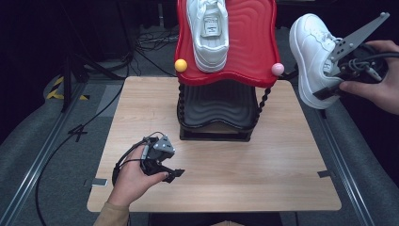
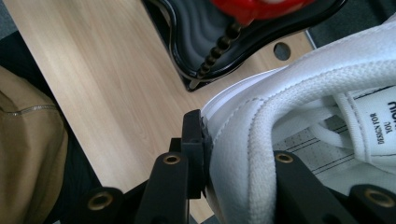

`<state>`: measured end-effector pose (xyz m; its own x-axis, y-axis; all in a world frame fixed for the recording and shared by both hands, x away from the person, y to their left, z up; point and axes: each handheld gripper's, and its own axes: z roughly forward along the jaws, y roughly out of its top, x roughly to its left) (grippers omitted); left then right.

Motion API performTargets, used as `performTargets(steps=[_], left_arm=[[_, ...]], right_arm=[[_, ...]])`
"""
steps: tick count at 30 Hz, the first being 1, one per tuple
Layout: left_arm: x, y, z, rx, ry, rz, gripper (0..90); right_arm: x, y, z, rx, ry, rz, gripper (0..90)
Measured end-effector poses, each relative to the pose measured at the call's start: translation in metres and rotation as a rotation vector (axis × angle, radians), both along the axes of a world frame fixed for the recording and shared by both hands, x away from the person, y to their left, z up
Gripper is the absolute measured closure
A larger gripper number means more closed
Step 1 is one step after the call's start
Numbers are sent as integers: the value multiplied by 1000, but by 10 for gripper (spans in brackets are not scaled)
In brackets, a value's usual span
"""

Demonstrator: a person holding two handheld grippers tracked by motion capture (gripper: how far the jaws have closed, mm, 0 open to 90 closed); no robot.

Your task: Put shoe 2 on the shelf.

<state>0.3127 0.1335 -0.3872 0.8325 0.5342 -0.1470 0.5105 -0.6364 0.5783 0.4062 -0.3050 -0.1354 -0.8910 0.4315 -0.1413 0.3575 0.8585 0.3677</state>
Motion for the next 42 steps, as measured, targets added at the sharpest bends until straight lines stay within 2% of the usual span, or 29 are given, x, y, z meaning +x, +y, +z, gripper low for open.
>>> performTargets(steps=[6, 8, 12, 17, 26, 31, 34, 38, 42], left_arm=[[1, 0, 0, -4, -1, -1, 310], [1, 1, 0, -7, 1, -2, 309], [1, 2, -1, -11, 4, -1, 309], [3, 3, 0, -18, 1, -1, 309], [7, 5, -1, -33, 6, -1, 307], [8, 10, -1, -33, 3, 5, 307], [8, 14, 0, -37, 3, 10, 307], [8, 16, 0, -42, 1, 15, 306], [8, 19, 1, -46, -1, 13, 306]], right_arm=[[4, 14, 19, -20, -25, 1, 769], [4, 16, 22, -21, -29, 2, 769], [7, 32, 35, -17, -43, 20, 769], [14, 54, 44, -33, -53, 34, 770], [27, 88, 50, -43, -47, 52, 769], [34, 108, 51, -61, -70, 68, 769], [37, 117, 52, -71, -68, 70, 769], [44, 128, 52, -60, -70, 78, 770], [50, 139, 51, -84, -75, 72, 769]])
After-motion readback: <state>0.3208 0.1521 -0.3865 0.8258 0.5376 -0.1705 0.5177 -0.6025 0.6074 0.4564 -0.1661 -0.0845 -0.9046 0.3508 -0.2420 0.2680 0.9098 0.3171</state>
